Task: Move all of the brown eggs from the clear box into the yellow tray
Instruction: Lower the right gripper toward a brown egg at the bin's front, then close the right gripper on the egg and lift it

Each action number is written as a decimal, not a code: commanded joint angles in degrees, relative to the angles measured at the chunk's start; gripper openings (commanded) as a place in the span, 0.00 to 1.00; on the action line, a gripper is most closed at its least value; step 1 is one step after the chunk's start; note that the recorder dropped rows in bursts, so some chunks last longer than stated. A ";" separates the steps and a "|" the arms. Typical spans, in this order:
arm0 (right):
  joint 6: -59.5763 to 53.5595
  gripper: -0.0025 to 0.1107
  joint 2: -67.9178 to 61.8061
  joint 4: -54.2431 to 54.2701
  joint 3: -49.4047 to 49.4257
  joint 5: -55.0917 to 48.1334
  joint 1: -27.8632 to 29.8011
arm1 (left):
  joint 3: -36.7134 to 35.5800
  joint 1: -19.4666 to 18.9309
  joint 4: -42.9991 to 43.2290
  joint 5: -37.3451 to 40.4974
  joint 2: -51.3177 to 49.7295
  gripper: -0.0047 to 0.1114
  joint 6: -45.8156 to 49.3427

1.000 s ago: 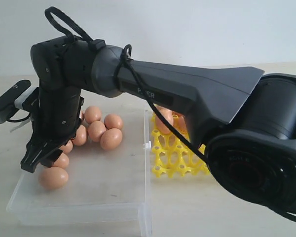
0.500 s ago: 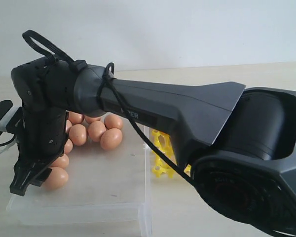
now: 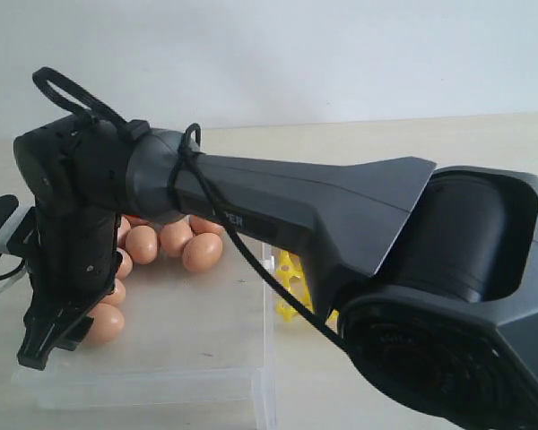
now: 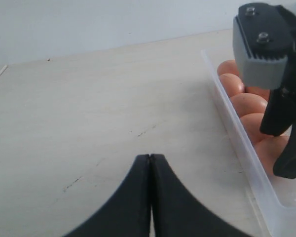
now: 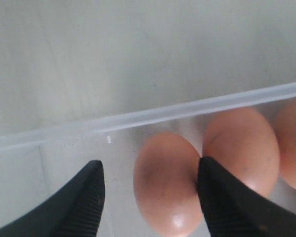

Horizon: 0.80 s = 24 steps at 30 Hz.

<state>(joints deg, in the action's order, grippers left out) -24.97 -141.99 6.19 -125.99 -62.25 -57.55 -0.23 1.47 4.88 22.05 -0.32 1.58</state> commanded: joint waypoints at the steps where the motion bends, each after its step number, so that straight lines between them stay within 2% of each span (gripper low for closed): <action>1: -0.67 0.51 -1.29 -0.35 -0.08 -0.23 -0.39 | 0.23 0.30 -0.31 -0.35 0.32 0.04 -0.15; 11: -0.54 0.50 -2.52 -0.76 -0.08 1.32 -0.39 | 0.23 0.30 -0.31 -0.35 0.32 0.04 -0.15; 16: -0.54 0.45 -3.10 -0.53 -0.08 1.74 -0.39 | 0.23 0.30 -0.31 -0.35 0.32 0.04 -0.15; 18: -0.54 0.36 -3.38 -0.37 -0.08 1.85 -0.39 | 0.23 0.30 -0.31 -0.35 0.32 0.04 -0.15; 22: -0.71 0.04 -3.59 -0.37 -0.08 1.85 -0.39 | 0.23 0.30 -0.31 -0.35 0.32 0.04 -0.15; 24: -0.71 0.02 -3.73 -0.37 -0.08 1.73 -0.39 | 0.23 0.30 -0.31 -0.35 0.32 0.04 -0.15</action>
<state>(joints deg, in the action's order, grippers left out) -25.11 -145.27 5.75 -125.99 -60.75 -57.89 -0.23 1.47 4.88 22.05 -0.32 1.58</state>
